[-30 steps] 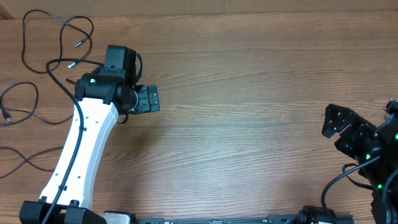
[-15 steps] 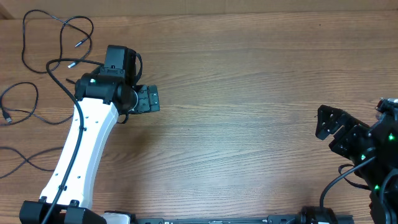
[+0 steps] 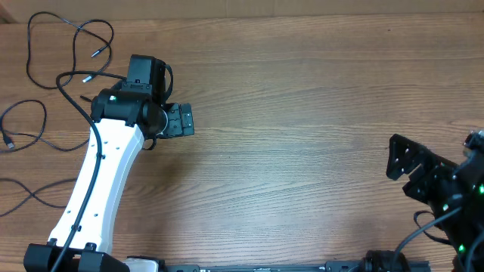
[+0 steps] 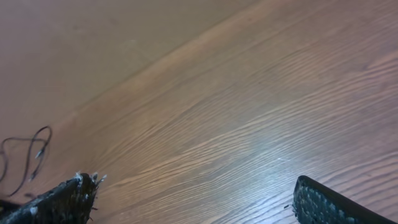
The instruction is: Untangle cables
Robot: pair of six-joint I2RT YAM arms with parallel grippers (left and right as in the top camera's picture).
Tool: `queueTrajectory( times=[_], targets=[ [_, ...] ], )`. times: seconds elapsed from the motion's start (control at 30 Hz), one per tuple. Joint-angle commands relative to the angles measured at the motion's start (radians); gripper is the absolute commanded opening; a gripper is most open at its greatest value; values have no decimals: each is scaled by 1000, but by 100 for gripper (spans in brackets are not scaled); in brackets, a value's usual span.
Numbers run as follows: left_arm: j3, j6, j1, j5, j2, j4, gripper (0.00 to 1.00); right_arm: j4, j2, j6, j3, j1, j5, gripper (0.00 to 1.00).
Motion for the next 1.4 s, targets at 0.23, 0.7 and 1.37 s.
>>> queueTrajectory(
  times=[0.23, 0.7, 1.37],
  targets=[
    [-8, -14, 5, -10, 6, 3, 100, 2, -101, 4, -5, 112, 8, 100],
    [-8, -14, 5, -10, 6, 4, 100, -24, -119, 4, -5, 113, 8, 100],
    [-8, -14, 5, -10, 6, 3, 100, -97, -119, 4, -5, 113, 8, 100]
  ],
)
